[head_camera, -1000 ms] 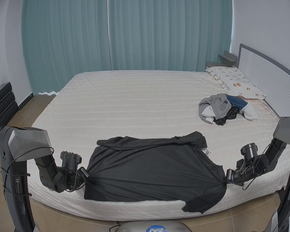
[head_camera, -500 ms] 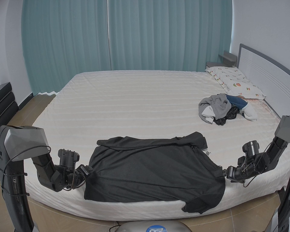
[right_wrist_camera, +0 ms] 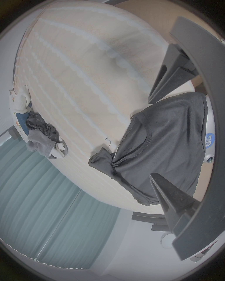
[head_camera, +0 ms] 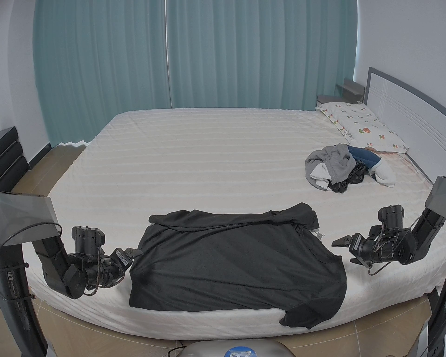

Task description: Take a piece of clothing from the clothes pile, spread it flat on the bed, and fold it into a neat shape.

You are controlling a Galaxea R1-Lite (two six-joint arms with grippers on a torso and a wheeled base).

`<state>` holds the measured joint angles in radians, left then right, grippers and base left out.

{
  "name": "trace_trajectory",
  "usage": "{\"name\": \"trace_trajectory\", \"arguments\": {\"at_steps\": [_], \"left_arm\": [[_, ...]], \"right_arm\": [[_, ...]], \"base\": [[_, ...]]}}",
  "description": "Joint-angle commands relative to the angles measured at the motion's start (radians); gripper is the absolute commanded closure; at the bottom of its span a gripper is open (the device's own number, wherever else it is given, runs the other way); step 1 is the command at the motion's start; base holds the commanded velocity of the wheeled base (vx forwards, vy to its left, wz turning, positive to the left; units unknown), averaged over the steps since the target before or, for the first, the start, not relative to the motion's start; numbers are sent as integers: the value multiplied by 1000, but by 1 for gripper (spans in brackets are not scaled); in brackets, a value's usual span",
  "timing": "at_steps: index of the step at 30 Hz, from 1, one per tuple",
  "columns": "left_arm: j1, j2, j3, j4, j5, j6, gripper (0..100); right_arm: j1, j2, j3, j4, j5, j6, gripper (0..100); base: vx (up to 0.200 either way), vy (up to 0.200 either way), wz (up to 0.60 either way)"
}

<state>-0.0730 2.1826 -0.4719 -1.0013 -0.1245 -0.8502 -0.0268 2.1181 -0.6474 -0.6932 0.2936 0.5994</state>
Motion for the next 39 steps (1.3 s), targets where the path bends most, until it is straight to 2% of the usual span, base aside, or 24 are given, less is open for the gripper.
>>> {"name": "trace_trajectory", "arguments": {"at_steps": [1, 11, 20, 32, 39], "left_arm": [[5, -12, -2, -3, 3, 5, 0], [4, -20, -14, -2, 9, -1, 0], [2, -10, -22, -2, 11, 3, 0], [2, -15, -31, -2, 17, -16, 0], [-1, -12, -31, 3, 12, -18, 0]], "right_arm": [[2, -6, 0, -11, 6, 14, 0], [8, -6, 0, -9, 7, 14, 0], [8, -9, 2, -11, 19, 14, 0], [13, -9, 0, -12, 19, 16, 0], [18, -13, -8, -14, 19, 19, 0]], "base": [[0, 0, 0], [0, 0, 0], [0, 200, 0], [0, 0, 0], [200, 0, 0]]}}
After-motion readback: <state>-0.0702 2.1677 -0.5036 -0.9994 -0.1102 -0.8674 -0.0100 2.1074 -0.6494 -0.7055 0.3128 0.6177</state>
